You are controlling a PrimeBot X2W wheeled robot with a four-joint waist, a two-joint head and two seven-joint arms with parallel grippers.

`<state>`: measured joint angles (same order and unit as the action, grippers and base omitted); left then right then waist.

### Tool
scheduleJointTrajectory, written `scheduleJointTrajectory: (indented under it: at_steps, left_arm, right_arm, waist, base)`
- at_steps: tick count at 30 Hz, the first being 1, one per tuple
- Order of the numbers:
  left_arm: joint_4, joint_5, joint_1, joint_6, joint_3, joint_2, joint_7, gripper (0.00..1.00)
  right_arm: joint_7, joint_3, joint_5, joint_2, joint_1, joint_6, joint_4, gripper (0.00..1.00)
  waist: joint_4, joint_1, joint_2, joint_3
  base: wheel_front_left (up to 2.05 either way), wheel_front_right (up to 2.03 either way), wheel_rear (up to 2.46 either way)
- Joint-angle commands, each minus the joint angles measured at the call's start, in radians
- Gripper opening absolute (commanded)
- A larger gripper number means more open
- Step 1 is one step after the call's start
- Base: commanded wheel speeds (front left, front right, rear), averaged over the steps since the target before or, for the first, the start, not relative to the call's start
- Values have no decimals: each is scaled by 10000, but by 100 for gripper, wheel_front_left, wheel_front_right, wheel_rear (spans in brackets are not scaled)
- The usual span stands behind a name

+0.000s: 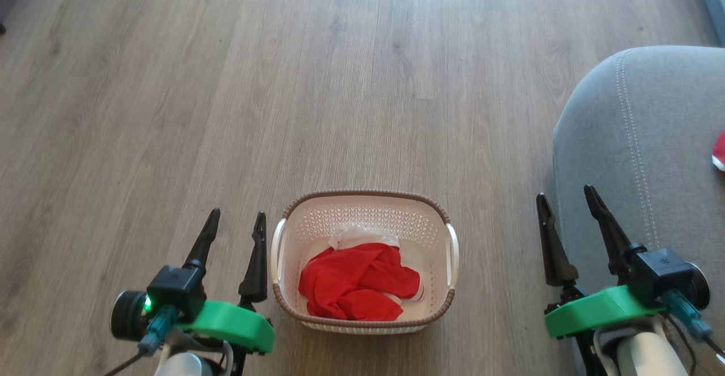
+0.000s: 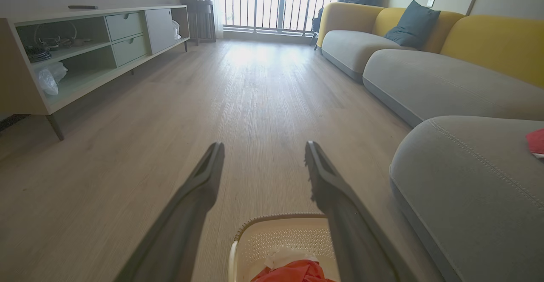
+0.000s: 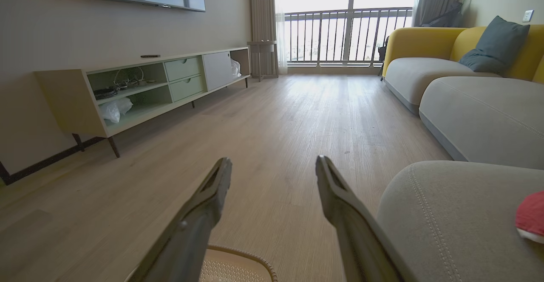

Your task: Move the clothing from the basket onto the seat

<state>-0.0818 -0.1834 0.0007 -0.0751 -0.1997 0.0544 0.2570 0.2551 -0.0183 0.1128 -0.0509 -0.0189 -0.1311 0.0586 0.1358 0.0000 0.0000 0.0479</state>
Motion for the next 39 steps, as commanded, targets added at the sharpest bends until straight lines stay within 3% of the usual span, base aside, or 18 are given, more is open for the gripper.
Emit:
scheduleJointTrajectory:
  at_steps: [1,29,39]
  left_arm:
    - [308,50,-430,-43,301,-41,48,100]
    - [282,124,-685,42,284,-41,48,100]
    - [-170,104,-810,512,132,-41,48,100]
  right_arm:
    - [66,-198,13,5,360,4,-302,100]
    - [66,88,88,6,771,4,-311,100]
    - [67,793,-309,7,965,4,167,100]
  waist:
    - [-4,0,0,13]
    - [-118,0,0,417]
    - [-520,0,0,1319]
  base:
    - [0,0,0]
    - [0,0,0]
    - [0,0,0]
